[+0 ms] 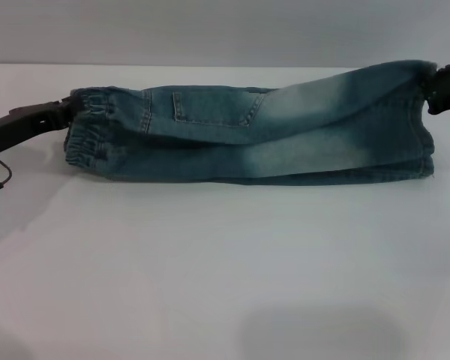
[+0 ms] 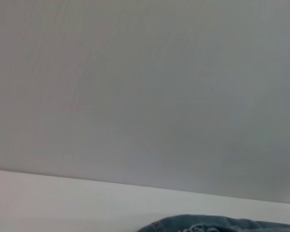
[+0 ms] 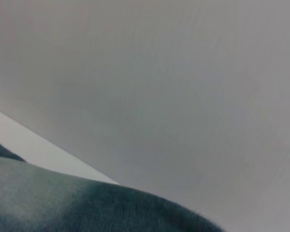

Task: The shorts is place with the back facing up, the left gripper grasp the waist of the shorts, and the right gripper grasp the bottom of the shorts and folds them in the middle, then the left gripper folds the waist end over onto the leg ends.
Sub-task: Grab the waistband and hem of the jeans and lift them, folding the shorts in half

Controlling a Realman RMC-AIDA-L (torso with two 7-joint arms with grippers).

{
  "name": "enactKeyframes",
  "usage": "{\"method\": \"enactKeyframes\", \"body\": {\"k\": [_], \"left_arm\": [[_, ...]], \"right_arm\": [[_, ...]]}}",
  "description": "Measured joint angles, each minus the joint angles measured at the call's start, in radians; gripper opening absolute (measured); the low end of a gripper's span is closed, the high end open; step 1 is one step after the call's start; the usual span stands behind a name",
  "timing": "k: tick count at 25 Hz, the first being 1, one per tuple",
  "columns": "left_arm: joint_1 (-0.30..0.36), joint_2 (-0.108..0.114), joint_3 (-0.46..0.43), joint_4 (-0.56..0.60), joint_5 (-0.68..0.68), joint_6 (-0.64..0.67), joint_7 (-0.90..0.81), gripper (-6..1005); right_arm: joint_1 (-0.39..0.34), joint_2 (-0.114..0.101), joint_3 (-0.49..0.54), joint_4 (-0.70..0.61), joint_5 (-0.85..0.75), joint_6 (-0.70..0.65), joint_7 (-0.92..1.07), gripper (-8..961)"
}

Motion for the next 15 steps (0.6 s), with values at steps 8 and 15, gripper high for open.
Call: {"method": "enactKeyframes", "body": {"k": [8, 15], "left_arm": [[-0.039, -0.003, 0.026, -0.032, -0.001, -0.111, 0.002, 86], [-0.043, -0.003, 0.028, -0.034, -0.002, -0.149, 0.002, 324]], "right_arm": [[0.008, 0.008, 0.002, 0.001, 0.001, 0.040, 0.005, 144], [0.010, 0.008, -0.004, 0.001, 0.034, 0.053, 0.002, 442]]}}
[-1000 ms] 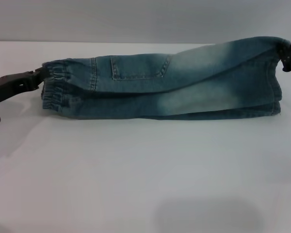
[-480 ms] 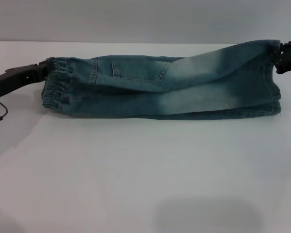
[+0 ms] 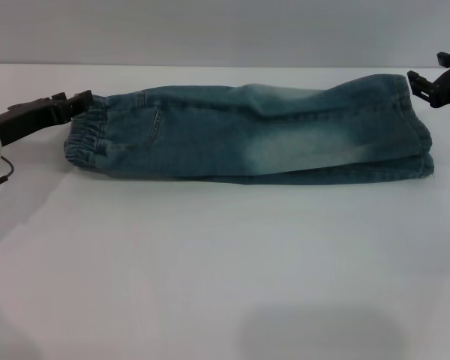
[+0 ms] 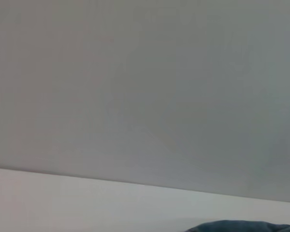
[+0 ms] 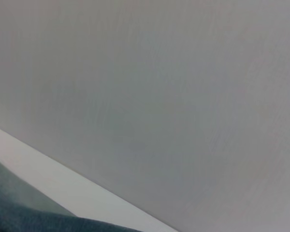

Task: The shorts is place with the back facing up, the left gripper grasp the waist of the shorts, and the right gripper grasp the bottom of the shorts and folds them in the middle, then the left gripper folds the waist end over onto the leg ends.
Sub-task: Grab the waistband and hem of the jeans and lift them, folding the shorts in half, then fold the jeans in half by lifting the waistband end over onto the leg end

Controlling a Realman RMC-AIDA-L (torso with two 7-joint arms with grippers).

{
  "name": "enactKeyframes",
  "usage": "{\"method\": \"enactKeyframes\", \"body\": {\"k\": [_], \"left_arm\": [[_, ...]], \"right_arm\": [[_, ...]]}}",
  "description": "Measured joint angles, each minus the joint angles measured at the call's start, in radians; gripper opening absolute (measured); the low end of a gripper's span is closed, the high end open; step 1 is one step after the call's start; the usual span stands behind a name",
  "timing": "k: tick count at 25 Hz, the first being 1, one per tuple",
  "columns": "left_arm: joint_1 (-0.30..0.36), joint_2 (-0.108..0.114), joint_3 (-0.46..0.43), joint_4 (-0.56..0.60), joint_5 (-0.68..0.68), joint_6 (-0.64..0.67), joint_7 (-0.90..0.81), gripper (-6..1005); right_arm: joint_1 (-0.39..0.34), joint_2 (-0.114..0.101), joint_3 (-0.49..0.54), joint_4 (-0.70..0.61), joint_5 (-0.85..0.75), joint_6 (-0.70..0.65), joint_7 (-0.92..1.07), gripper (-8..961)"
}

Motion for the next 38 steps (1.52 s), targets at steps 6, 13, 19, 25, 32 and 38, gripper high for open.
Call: {"method": "enactKeyframes", "body": {"k": [6, 13, 19, 25, 32, 38], "left_arm": [[0.000, 0.001, 0.000, 0.000, -0.001, -0.017, 0.000, 549], [0.041, 0.013, 0.000, 0.004, 0.004, 0.043, -0.007, 787], [0.098, 0.046, -0.004, 0.010, 0.001, 0.156, -0.002, 834], [0.148, 0.053, 0.000, 0.012, 0.004, 0.188, 0.019, 833], [0.162, 0.026, 0.000, 0.005, 0.005, 0.180, 0.077, 832], [0.156, 0.006, 0.003, -0.001, 0.007, 0.143, 0.114, 831]], "right_arm": [[0.000, 0.000, -0.001, 0.002, 0.002, 0.000, -0.001, 576], [-0.012, 0.001, 0.001, -0.002, 0.055, -0.004, -0.002, 577], [-0.013, -0.001, -0.002, -0.002, 0.067, -0.008, -0.003, 577], [-0.002, -0.004, -0.005, 0.002, 0.065, -0.010, -0.003, 577], [0.002, -0.006, -0.019, 0.008, 0.063, -0.012, -0.004, 576], [-0.005, -0.006, -0.019, 0.009, 0.062, -0.012, -0.004, 576]]}}
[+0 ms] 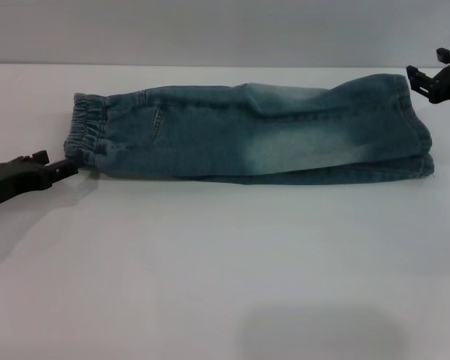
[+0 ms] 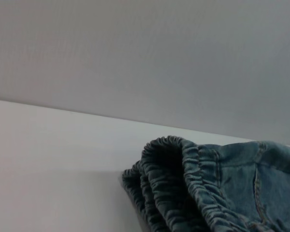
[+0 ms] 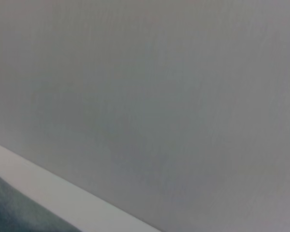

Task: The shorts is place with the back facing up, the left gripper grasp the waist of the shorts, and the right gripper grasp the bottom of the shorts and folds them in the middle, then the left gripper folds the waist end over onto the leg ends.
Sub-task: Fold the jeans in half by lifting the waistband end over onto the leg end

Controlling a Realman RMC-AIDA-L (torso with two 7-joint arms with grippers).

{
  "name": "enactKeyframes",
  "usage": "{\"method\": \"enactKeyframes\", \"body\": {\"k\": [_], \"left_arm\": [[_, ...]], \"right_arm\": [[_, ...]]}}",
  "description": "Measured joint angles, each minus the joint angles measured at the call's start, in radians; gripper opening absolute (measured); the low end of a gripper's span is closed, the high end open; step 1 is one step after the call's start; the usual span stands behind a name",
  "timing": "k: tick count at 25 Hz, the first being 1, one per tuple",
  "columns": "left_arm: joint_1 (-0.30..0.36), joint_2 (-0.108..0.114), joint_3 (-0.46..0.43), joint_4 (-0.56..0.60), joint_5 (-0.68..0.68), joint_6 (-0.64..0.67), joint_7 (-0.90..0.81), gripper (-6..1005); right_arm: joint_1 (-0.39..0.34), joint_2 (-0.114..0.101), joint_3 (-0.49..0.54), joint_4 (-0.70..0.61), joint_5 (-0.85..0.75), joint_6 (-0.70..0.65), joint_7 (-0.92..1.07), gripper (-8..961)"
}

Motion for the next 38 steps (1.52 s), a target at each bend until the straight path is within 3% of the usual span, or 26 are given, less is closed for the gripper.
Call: {"method": "enactKeyframes", "body": {"k": [10, 33, 38], "left_arm": [[-0.044, -0.006, 0.008, -0.072, -0.002, -0.099, 0.058, 830], [-0.122, -0.006, 0.008, -0.102, -0.005, -0.146, 0.094, 826], [-0.122, -0.007, 0.008, -0.109, -0.005, -0.150, 0.106, 782]], "right_arm": [[-0.014, -0.003, 0.003, -0.001, 0.003, -0.021, 0.000, 576], [-0.016, -0.008, 0.013, 0.000, 0.006, -0.024, 0.000, 576], [-0.014, -0.008, 0.014, 0.000, 0.007, -0.024, 0.000, 577]]}}
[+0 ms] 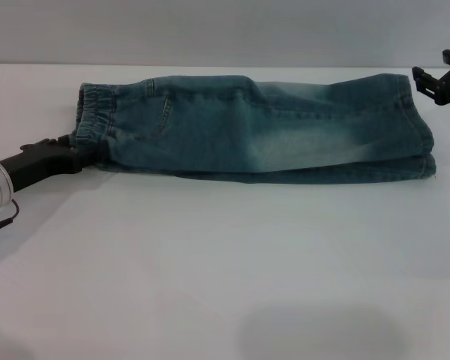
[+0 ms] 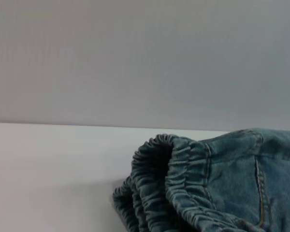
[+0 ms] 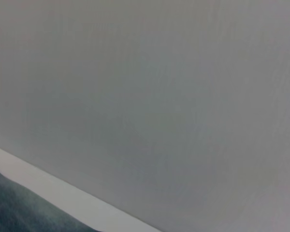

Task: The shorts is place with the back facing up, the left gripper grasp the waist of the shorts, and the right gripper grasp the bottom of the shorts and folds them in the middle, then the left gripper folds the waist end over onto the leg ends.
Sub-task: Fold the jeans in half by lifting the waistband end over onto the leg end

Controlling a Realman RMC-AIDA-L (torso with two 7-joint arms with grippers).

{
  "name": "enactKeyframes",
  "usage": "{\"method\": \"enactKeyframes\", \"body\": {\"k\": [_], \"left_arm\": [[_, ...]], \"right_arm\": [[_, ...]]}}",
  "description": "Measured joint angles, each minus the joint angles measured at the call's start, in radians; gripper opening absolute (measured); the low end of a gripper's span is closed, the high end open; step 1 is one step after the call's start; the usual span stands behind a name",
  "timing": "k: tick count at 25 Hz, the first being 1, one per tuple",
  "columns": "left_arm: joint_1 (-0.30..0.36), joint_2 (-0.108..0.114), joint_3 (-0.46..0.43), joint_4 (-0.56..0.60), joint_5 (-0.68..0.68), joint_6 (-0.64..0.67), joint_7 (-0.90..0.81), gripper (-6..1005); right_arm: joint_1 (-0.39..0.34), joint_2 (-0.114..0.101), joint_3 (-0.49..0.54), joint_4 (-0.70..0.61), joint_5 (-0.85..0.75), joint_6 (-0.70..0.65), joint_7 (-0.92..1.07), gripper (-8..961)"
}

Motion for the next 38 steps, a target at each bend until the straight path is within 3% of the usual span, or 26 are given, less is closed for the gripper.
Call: {"method": "enactKeyframes", "body": {"k": [14, 25, 38], "left_arm": [[0.000, -0.001, 0.001, -0.008, 0.004, -0.004, 0.002, 659], [-0.004, 0.000, 0.011, -0.029, -0.002, -0.003, 0.028, 217], [0.003, 0.001, 0.004, -0.015, -0.009, 0.072, 0.028, 100]], "right_arm": [[0.002, 0.000, 0.000, -0.006, 0.000, 0.005, 0.000, 577], [-0.008, 0.002, 0.002, -0.010, 0.002, 0.004, 0.000, 576], [-0.009, 0.010, 0.001, -0.011, 0.002, 0.000, 0.000, 577]]}}
